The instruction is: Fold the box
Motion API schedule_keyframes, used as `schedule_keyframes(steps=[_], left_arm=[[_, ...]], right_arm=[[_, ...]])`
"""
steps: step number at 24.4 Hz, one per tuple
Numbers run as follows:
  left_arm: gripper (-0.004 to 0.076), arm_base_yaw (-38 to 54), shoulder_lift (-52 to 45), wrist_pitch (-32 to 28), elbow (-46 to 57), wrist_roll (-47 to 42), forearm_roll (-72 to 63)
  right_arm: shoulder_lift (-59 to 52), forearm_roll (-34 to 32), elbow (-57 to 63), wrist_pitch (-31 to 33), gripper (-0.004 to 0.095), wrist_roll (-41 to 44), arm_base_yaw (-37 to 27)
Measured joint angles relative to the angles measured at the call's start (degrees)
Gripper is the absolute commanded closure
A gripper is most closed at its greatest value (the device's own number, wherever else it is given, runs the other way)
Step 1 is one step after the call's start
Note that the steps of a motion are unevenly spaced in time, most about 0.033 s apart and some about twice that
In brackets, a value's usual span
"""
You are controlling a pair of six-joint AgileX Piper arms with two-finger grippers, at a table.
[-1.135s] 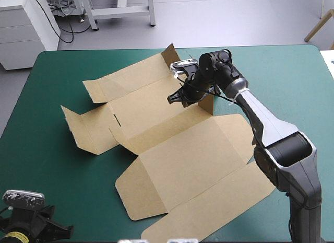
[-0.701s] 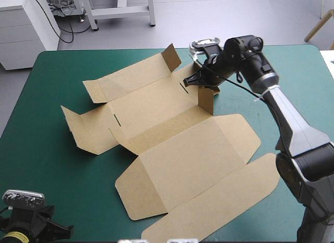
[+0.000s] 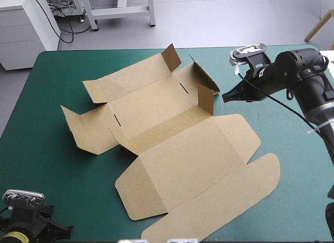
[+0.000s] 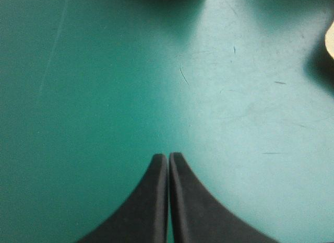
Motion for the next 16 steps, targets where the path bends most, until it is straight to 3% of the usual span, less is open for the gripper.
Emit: schedule_keyframes(steps=[3,5,12,14,16], left_arm=[[0.0734,0.0,0.0,0.0,0.0,0.0,0.0],[0.0734,0.0,0.0,0.0,0.0,0.0,0.0],[0.0734,0.0,0.0,0.0,0.0,0.0,0.0],[0.0734,0.0,0.0,0.0,0.0,0.0,0.0],[0.0734,0.0,0.0,0.0,0.0,0.0,0.0]], right_arm=[[-0.1,0.1,0.5,0.0,0.0913,-0.5,0.0],[-0.1,0.1,0.5,0.0,0.0850,-1.1,0.0],[-0.1,0.1,0.5,0.0,0.0322,-1.1,0.0],[-0.1,0.1,0.5,0.0,0.0235,-1.1,0.0],[-0.1,0.1,0.8,-0.1,0.0219,-1.1,0.0]])
